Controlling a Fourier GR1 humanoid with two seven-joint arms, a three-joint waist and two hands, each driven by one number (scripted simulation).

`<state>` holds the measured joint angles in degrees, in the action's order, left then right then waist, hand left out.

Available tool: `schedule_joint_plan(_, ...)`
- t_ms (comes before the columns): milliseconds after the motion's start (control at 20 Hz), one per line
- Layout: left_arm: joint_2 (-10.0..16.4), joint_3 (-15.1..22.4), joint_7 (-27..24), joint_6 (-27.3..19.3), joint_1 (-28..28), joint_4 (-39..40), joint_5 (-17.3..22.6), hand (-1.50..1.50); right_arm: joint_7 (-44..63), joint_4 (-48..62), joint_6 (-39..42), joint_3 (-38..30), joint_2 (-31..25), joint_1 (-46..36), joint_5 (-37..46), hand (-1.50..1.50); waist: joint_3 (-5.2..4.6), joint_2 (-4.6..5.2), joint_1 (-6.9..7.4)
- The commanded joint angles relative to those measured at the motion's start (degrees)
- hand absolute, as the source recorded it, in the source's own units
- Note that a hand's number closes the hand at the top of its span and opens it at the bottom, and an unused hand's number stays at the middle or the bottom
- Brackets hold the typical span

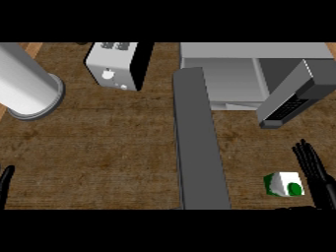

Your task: Pick up the milk, place it into the microwave and close the microwave

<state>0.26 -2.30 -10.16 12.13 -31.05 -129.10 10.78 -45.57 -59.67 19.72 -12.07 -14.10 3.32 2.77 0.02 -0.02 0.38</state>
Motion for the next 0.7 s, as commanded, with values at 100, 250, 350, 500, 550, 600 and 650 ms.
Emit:
schedule_joint_plan(100,-0.25,1.34,-2.75,1.69,-2.13,1.65,-0.94,-1.50,-7.25,14.36,-4.82,-3.51,-2.34,-6.63,2.36,-1.50,0.02,0.04,0.23)
schedule_joint_plan(250,0.10,-0.96,0.70,2.14,-2.08,-1.47,1.57,-1.50,-11.12,21.26,-6.91,-3.10,-2.80,-9.61,4.29,-1.50,0.02,0.04,0.21)
schedule_joint_plan(350,-0.24,-0.21,-1.11,0.31,0.59,0.78,-0.48,-1.50,-13.85,28.66,-6.96,-4.70,-4.95,-14.54,4.29,-1.50,0.06,0.14,0.37)
schedule_joint_plan(500,-0.24,-0.82,-3.25,2.02,-0.74,3.40,0.61,-1.50,-17.46,30.61,-1.52,-3.15,-5.75,-11.38,4.25,-1.50,0.05,0.11,0.25)
schedule_joint_plan(550,-0.24,1.54,-3.83,2.01,-3.59,0.66,0.13,-1.50,-16.30,30.30,3.08,-1.95,-6.77,-11.91,4.06,-1.50,0.10,0.10,0.73)
schedule_joint_plan(600,-0.25,0.82,1.76,-0.41,-0.63,-3.43,-0.23,-1.50,-15.57,28.97,6.24,-0.30,-6.33,-11.59,4.02,-1.50,0.17,0.17,0.32)
schedule_joint_plan(650,0.22,-0.15,-0.01,1.85,-2.17,-1.73,2.28,-1.50,-13.01,28.70,10.38,1.51,-5.57,-13.01,3.72,-1.50,0.17,0.12,1.20)
